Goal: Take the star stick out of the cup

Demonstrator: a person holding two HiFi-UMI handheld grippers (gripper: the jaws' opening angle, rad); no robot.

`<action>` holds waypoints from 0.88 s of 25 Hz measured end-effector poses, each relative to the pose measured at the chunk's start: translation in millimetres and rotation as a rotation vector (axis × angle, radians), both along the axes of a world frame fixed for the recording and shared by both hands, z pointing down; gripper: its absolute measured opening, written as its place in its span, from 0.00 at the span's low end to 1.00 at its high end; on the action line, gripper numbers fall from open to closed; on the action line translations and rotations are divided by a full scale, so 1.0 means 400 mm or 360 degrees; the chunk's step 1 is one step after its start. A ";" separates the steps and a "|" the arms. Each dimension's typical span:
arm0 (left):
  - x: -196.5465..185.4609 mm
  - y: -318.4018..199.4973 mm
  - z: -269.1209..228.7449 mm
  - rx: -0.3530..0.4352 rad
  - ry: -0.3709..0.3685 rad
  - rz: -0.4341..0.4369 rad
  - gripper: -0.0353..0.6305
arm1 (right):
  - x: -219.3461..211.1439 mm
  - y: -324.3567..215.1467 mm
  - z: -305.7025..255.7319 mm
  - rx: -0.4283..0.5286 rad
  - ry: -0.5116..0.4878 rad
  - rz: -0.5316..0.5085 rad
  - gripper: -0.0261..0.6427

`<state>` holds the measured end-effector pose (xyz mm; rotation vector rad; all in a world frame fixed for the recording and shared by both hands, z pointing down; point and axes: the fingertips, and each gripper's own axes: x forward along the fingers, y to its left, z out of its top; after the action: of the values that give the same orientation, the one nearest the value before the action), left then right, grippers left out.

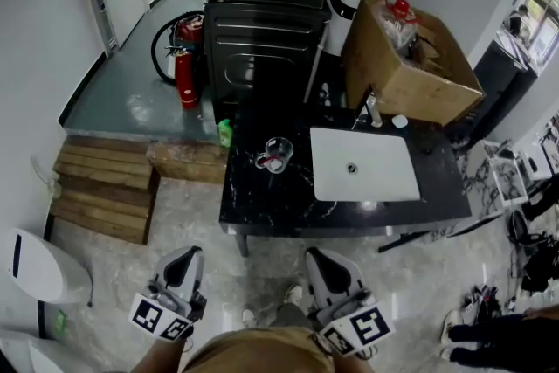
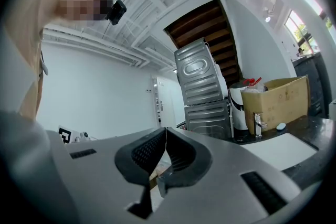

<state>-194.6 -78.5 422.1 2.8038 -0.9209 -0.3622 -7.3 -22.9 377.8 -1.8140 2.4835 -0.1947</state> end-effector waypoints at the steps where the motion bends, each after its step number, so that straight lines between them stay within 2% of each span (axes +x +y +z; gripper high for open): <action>1: 0.012 -0.002 0.000 0.0001 -0.0005 0.0002 0.06 | 0.009 -0.004 0.002 0.0000 -0.0007 -0.0004 0.04; 14: 0.183 -0.102 -0.035 0.0077 -0.0053 -0.0098 0.06 | 0.167 -0.127 -0.017 0.0070 -0.0046 -0.0134 0.04; 22: 0.253 -0.155 0.004 0.0029 -0.0111 -0.0113 0.06 | 0.223 -0.163 -0.006 0.0045 -0.0060 -0.0153 0.04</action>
<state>-93.4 -140.7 423.8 2.8222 -1.0395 -0.2849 81.8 -88.3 375.2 -1.6659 2.5362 -0.1954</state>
